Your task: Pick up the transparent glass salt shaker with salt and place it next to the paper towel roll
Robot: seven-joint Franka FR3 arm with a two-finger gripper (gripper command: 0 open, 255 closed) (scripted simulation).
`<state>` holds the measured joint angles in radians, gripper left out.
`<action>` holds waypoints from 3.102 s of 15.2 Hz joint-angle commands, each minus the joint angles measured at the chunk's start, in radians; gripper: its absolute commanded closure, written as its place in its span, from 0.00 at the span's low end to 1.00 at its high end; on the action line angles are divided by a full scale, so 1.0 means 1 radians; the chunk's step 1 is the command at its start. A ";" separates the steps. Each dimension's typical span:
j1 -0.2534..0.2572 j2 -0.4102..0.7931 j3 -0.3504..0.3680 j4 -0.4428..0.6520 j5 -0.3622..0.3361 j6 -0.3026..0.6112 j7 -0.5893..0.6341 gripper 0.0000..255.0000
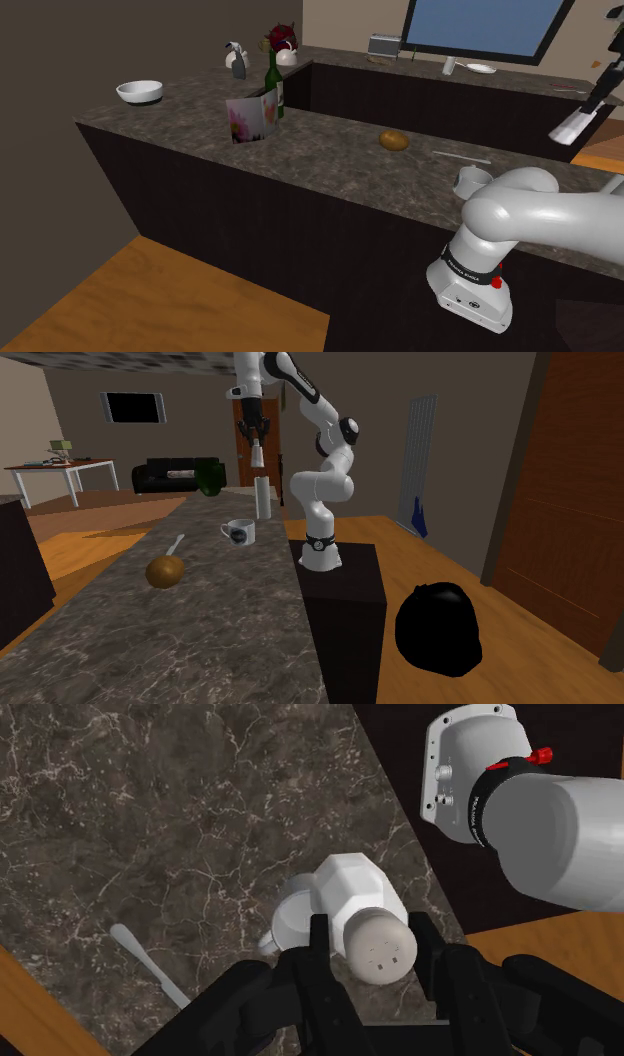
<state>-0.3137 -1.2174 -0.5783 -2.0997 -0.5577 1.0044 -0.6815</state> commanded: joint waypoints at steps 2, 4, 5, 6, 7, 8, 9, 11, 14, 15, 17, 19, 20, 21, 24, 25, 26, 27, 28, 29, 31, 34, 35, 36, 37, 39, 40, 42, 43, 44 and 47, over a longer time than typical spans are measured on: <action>0.004 -0.013 -0.049 0.058 -0.078 -0.036 -0.081 1.00; 0.009 -0.018 -0.077 0.099 -0.125 -0.056 -0.134 1.00; 0.012 -0.019 -0.092 0.122 -0.150 -0.066 -0.161 1.00; 0.016 -0.020 -0.106 0.145 -0.174 -0.075 -0.189 1.00; 0.020 -0.020 -0.120 0.169 -0.198 -0.083 -0.217 1.00; 0.025 -0.019 -0.134 0.194 -0.223 -0.091 -0.245 1.00; 0.030 -0.018 -0.148 0.219 -0.247 -0.099 -0.274 1.00; 0.028 -0.028 -0.155 0.209 -0.257 -0.094 -0.279 1.00; 0.015 -0.060 -0.167 0.159 -0.270 -0.074 -0.271 1.00; 0.011 -0.071 -0.171 0.143 -0.274 -0.068 -0.268 1.00; 0.003 -0.092 -0.180 0.111 -0.284 -0.055 -0.264 1.00; -0.005 -0.112 -0.189 0.081 -0.294 -0.043 -0.260 1.00; -0.009 -0.122 -0.194 0.066 -0.299 -0.037 -0.258 1.00; -0.013 -0.132 -0.199 0.051 -0.305 -0.031 -0.256 1.00; -0.025 -0.162 -0.216 0.007 -0.322 -0.014 -0.251 1.00; -0.029 -0.171 -0.222 -0.007 -0.328 -0.008 -0.250 1.00; -0.033 -0.181 -0.228 -0.021 -0.334 -0.003 -0.248 1.00; -0.037 -0.190 -0.234 -0.034 -0.341 0.003 -0.247 1.00; -0.042 -0.199 -0.240 -0.048 -0.347 0.009 -0.246 1.00; -0.046 -0.209 -0.247 -0.061 -0.354 0.014 -0.245 1.00; -0.054 -0.227 -0.260 -0.087 -0.368 0.025 -0.243 1.00; -0.067 -0.253 -0.282 -0.125 -0.389 0.041 -0.241 1.00; -0.071 -0.262 -0.289 -0.138 -0.397 0.046 -0.240 1.00; -0.076 -0.271 -0.297 -0.150 -0.405 0.051 -0.240 1.00; -0.080 -0.279 -0.305 -0.162 -0.413 0.056 -0.240 1.00; -0.089 -0.296 -0.321 -0.185 -0.429 0.066 -0.239 1.00; -0.093 -0.304 -0.330 -0.197 -0.437 0.071 -0.239 1.00; -0.102 -0.320 -0.347 -0.219 -0.455 0.081 -0.239 1.00; -0.107 -0.328 -0.356 -0.230 -0.463 0.086 -0.239 1.00; -0.112 -0.335 -0.365 -0.241 -0.473 0.091 -0.239 1.00; -0.126 -0.358 -0.394 -0.272 -0.501 0.106 -0.240 1.00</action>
<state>-0.4338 -1.5673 -0.9630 -2.3600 -1.0488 1.1052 -0.9210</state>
